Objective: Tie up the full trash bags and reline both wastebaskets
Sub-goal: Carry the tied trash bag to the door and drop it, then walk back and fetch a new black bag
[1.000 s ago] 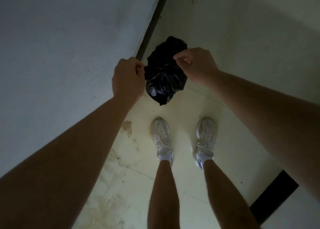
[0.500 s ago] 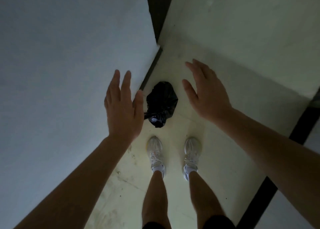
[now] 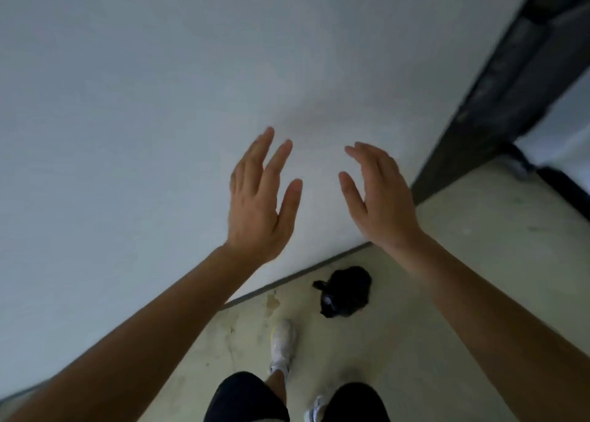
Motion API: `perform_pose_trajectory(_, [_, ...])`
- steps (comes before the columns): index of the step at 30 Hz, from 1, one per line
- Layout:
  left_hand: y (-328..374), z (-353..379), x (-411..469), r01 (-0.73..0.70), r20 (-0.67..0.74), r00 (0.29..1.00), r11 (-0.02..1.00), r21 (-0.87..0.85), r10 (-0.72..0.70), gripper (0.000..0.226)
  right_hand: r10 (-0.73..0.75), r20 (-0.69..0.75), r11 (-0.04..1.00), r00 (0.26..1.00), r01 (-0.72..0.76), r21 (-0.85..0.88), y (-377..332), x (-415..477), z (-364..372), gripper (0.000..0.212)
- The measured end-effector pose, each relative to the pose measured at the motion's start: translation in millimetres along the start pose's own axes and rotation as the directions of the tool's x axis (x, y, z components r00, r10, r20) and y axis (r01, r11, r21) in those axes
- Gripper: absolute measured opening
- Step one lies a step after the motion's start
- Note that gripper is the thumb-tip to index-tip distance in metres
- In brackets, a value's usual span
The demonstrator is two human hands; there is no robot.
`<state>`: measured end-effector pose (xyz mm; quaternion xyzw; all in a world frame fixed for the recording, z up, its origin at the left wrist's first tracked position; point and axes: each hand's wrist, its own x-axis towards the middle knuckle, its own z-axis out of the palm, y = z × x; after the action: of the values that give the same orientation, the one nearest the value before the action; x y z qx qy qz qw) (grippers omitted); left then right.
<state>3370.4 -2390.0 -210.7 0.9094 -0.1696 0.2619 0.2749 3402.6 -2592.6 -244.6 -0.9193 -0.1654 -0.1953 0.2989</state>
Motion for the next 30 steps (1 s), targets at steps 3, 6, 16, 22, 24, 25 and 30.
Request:
perform_pose_trajectory(3, [-28.8, -102.5, -29.8, 0.068, -0.15, 0.988, 0.976, 0.207, -0.037, 0.047, -0.257, 0.055, 0.96, 0.965, 0.249, 0.129, -94.6, 44.0, 27.8, 0.038])
perform_pose_trajectory(6, [-57.3, -211.8, -88.7, 0.275, -0.277, 0.947, 0.86, 0.43, -0.165, 0.051, -0.46, 0.099, 0.87, 0.882, 0.426, 0.247, -197.8, 64.1, 54.1, 0.038])
perform_pose_trajectory(16, [-17.1, -498.4, -333.2, 0.8, -0.713, 0.597, 0.34, 0.495, -0.368, 0.053, -0.848, 0.029, 0.494, 0.53, 0.769, 0.406, -498.2, -12.5, 69.5, 0.042])
perform_pose_trajectory(22, [23.9, -622.2, -475.8, 0.85, -0.776, 0.513, 0.093, 0.519, -0.366, 0.055, -0.887, -0.056, 0.364, 0.459, 0.769, 0.526, -700.1, -114.1, 99.4, 0.047])
perform_pose_trajectory(24, [37.2, -658.9, -529.3, 0.869, -0.801, 0.449, -0.014, 0.494, -0.396, 0.057, -0.907, -0.064, 0.307, 0.416, 0.757, 0.577, -769.1, -163.1, 114.0, 0.048])
perform_pose_trajectory(25, [44.6, -675.8, -556.1, 0.882, -0.82, 0.402, -0.068, 0.466, -0.409, 0.058, -0.919, -0.062, 0.276, 0.389, 0.749, 0.603, -801.4, -189.5, 120.0, 0.049])
perform_pose_trajectory(30, [88.0, -744.9, -684.7, 0.909, -0.905, 0.179, -0.287, 0.303, -0.387, 0.062, -0.989, -0.018, 0.094, 0.147, 0.716, 0.691, -937.0, -317.4, 142.3, 0.06])
